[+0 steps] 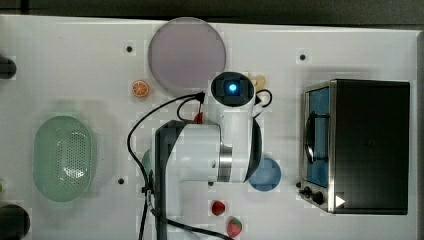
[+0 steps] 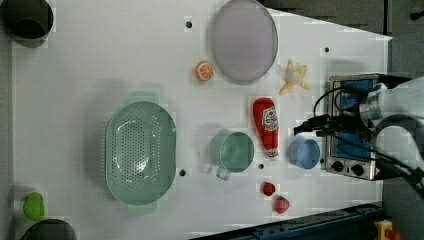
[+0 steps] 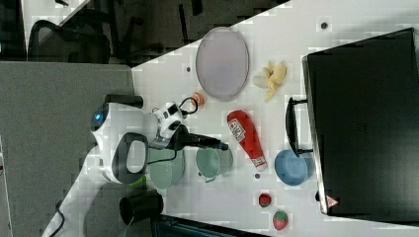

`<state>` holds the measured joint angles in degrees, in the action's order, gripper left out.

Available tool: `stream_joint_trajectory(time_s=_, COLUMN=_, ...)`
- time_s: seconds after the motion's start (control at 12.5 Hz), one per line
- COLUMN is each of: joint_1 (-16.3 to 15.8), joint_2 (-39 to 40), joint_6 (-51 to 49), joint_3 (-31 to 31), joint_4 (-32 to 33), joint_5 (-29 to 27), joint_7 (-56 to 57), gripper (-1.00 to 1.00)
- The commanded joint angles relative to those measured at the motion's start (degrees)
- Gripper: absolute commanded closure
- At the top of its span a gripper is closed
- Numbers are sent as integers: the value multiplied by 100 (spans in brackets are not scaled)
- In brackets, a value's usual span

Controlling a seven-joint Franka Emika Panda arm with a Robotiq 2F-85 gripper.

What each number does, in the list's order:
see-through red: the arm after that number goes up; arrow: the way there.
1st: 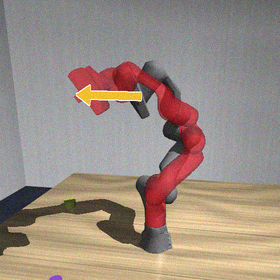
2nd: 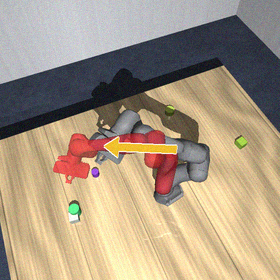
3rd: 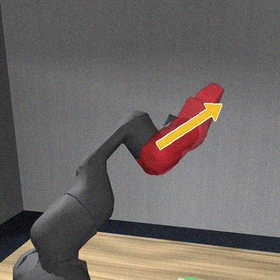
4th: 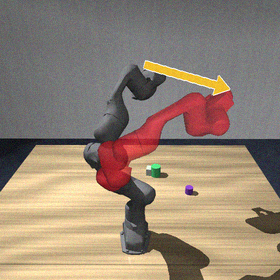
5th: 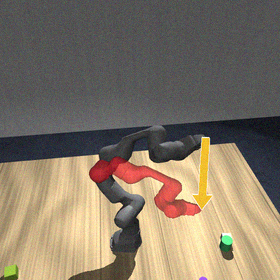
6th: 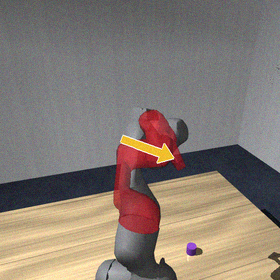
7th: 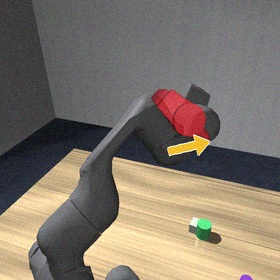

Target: Pick Ketchup from the table and place it in strainer.

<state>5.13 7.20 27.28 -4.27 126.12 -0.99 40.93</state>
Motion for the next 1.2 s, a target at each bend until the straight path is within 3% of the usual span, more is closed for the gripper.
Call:
stream_joint_trajectory(time_s=0.08, joint_1=-62, joint_2=67, joint_6=883, joint_3=-12, joint_4=358, joint_5=49, joint_7=906, gripper=-100)
stream_joint_trajectory(time_s=0.48, joint_1=-101, joint_2=626, joint_6=2079, joint_3=-73, joint_4=788, joint_5=59, joint_7=904, gripper=-100)
stream_joint_trajectory(time_s=0.72, joint_1=-126, joint_2=1039, joint_6=2655, joint_3=-73, joint_4=793, joint_5=419, joint_7=919, gripper=-100)
stream_joint_trajectory(time_s=1.12, joint_1=-159, joint_2=1553, joint_6=3037, joint_3=-74, joint_4=796, joint_5=603, joint_7=920, gripper=-100)
stream_joint_trajectory(time_s=1.2, joint_1=-161, joint_2=1586, joint_6=3101, joint_3=-76, joint_4=796, joint_5=603, joint_7=920, gripper=-92)
